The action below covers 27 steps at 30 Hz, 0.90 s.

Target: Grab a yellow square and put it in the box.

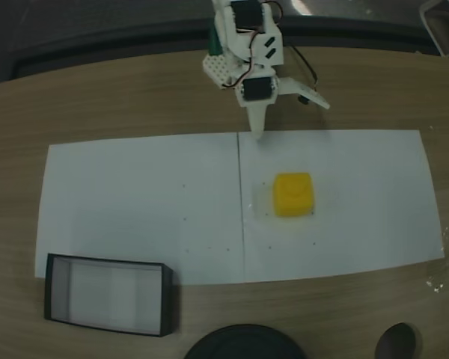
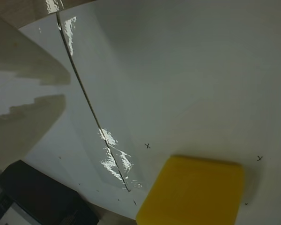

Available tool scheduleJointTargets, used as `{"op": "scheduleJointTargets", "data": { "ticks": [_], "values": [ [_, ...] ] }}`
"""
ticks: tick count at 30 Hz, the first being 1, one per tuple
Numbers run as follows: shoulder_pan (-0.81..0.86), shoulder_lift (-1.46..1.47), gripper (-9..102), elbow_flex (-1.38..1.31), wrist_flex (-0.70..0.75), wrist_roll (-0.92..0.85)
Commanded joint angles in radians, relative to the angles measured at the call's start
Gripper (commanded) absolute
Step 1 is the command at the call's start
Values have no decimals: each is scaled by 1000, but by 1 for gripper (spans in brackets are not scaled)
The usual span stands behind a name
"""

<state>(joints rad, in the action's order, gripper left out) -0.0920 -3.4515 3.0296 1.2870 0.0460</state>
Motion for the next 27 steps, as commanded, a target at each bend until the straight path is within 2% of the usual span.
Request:
{"op": "scheduleJointTargets", "data": {
  "ticks": [1,9,12,16,18,22,27],
  "values": [
    [-6,-25,0,-29,6,-2],
    [-5,-25,0,-29,-9,0],
    [37,-25,0,-43,-129,-3],
    [130,-25,12,-94,-310,-5],
    [135,-25,20,-156,-339,-5],
    [95,-20,28,-316,-299,3],
    [-35,140,39,-515,-112,-3]
  ]
}}
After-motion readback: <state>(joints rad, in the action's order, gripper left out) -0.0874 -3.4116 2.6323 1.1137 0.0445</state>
